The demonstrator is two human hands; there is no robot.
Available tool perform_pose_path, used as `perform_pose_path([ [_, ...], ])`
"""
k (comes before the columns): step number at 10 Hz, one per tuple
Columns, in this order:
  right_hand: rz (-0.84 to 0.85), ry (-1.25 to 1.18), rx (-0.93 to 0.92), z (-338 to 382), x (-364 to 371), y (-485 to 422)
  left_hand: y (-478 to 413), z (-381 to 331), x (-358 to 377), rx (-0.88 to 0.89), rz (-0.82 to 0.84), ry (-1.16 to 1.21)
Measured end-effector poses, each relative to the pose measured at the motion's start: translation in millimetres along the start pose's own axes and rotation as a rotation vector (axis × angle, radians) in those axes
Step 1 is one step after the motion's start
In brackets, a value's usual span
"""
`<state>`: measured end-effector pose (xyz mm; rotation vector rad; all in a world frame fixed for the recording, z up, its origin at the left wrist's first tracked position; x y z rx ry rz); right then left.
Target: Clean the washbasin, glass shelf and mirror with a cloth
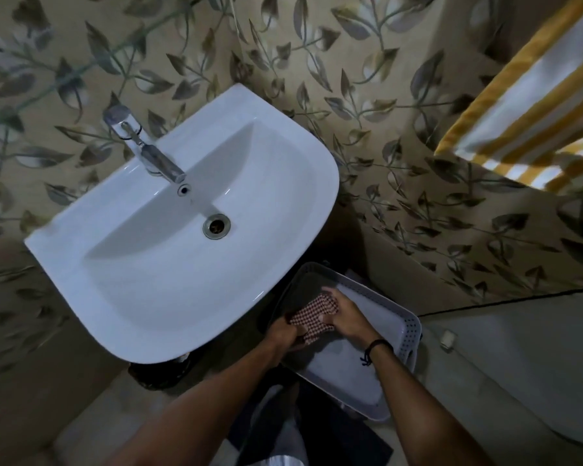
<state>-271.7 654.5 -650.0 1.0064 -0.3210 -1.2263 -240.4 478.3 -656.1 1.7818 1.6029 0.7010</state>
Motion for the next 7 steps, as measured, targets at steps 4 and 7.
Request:
perform_pose_path([
  [4, -0.231, 0.302, 0.027, -17, 9, -38, -31, 28, -1, 0.103, 0.19, -0.676],
  [7, -0.303, 0.262, -0.001, 16, 5, -2, 12, -32, 9, 0.283, 0.272, -0.765],
])
Point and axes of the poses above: each hand's wrist, its own y-axis away from the middle knuckle, its own x-axis out of the palm, z = x × y, the point moved 8 cm from there along -y, towards the middle knuckle, and after that the axes turned 14 degrees about x, right-handed, at the moved point
